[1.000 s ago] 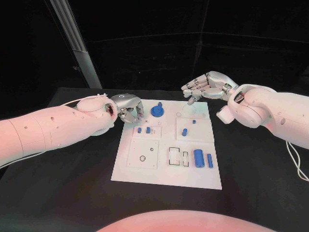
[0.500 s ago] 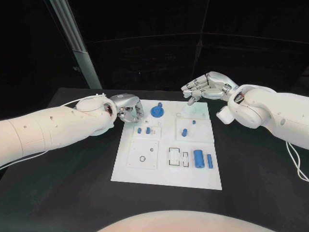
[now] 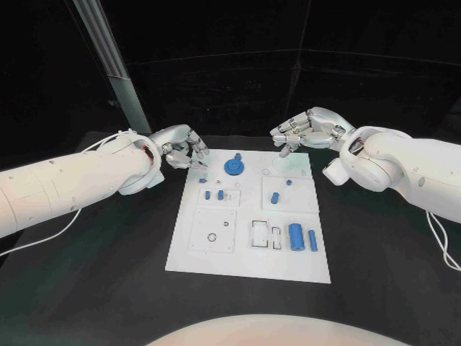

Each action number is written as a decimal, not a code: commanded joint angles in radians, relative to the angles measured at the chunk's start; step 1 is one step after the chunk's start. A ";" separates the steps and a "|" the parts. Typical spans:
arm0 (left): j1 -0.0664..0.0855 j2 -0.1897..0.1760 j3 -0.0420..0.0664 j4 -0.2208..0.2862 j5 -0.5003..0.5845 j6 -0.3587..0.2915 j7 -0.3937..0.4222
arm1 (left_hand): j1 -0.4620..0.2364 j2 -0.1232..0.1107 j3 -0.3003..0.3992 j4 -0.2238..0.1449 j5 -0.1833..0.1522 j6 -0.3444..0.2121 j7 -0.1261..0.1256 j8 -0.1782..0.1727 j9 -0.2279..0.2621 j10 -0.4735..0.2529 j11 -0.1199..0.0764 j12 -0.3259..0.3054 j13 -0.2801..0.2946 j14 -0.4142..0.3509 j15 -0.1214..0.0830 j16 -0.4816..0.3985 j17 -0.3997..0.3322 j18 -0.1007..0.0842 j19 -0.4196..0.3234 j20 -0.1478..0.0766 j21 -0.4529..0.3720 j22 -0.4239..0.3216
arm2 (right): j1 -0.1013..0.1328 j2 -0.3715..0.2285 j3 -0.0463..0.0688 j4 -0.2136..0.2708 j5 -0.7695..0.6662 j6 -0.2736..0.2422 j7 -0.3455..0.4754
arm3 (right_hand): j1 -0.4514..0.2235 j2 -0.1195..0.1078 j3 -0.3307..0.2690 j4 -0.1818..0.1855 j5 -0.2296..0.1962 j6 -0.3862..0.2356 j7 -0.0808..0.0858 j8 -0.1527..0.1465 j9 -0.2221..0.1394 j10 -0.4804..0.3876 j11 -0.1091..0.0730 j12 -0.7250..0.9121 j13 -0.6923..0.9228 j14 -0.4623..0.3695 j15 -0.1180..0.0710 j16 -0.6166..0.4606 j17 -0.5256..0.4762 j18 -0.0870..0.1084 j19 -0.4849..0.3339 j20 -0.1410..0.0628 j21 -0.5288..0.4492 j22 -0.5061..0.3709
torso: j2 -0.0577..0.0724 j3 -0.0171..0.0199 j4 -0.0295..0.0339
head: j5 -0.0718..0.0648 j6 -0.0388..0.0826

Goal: Assemble the parts on the task board

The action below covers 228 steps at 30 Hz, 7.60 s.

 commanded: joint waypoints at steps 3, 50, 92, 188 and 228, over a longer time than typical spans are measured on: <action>0.018 -0.026 0.003 0.006 0.198 0.079 0.033 | 0.018 0.001 -0.064 -0.003 0.027 -0.036 0.006 0.066 0.020 -0.077 0.010 0.092 0.055 -0.051 0.010 -0.021 -0.056 0.027 -0.052 0.009 -0.097 -0.072 | 0.002 -0.002 0.001 0.000 0.000 0.001 0.006 | -0.002 0.005 0.005 0.003 0.006 -0.005 0.003 0.004 0.000 -0.006 0.003 0.007 -0.001 -0.001 0.007 -0.004 -0.001 0.013 0.006 0.003 -0.006 -0.001 | 0.000 0.0009 0.0012 | 0.001 -0.002; -0.026 0.080 -0.002 -0.060 -0.408 0.182 -0.141 | 0.124 0.047 -0.011 0.025 0.029 0.046 -0.028 0.182 -0.008 -0.011 -0.020 0.050 -0.024 -0.003 -0.015 0.007 -0.047 0.008 0.030 -0.015 -0.004 0.020 | 0.002 0.004 0.001 -0.003 -0.003 -0.002 0.004 | -0.002 0.006 0.006 0.005 0.005 -0.005 0.003 0.004 0.000 -0.007 0.003 0.008 -0.001 -0.001 0.007 -0.004 -0.002 0.013 0.007 0.003 -0.008 -0.001 | 0.000 0.0003 0.0001 | 0.011 -0.003; -0.028 0.103 -0.024 -0.048 -0.541 0.298 -0.188 | 0.110 0.066 0.176 0.006 0.029 0.123 -0.030 0.103 -0.009 0.095 -0.025 -0.086 -0.042 0.002 -0.021 -0.006 -0.068 0.005 0.036 -0.020 0.012 0.051 | 0.002 0.005 0.001 -0.003 -0.006 -0.002 0.003 | -0.001 0.008 0.008 0.005 0.005 -0.005 0.003 0.004 0.000 -0.007 0.003 0.009 -0.001 -0.001 0.007 -0.004 -0.002 0.013 0.008 0.003 -0.009 -0.001 | 0.000 0.0001 0.0003 | 0.009 -0.007; -0.035 0.086 0.005 -0.015 -0.121 0.140 -0.079 | 0.063 0.039 0.205 0.003 0.025 0.140 -0.026 0.080 -0.008 0.127 -0.025 -0.135 -0.038 0.010 -0.020 -0.008 -0.066 0.003 0.038 -0.022 0.013 0.060 | 0.002 0.012 0.001 -0.011 -0.008 -0.004 0.008 | -0.006 0.011 0.009 0.012 -0.001 -0.005 0.003 0.005 0.000 -0.008 0.003 0.011 0.000 -0.001 0.007 -0.003 -0.003 0.012 0.010 0.003 -0.012 -0.001 | 0.001 0.0004 -0.0002 | 0.000 -0.004; -0.035 0.106 0.004 -0.029 -0.181 0.168 -0.123 | 0.057 0.032 0.199 0.000 0.025 0.132 -0.021 0.070 -0.010 0.123 -0.020 -0.146 -0.037 0.016 -0.017 0.007 -0.028 0.004 0.036 -0.019 0.009 0.059 | 0.002 0.011 0.001 -0.009 -0.008 -0.004 0.009 | -0.007 0.010 0.009 0.013 -0.002 -0.005 0.003 0.005 0.000 -0.009 0.003 0.012 0.000 -0.001 0.007 -0.003 -0.003 0.012 0.010 0.004 -0.013 -0.001 | 0.000 0.0003 -0.0005 | -0.001 -0.007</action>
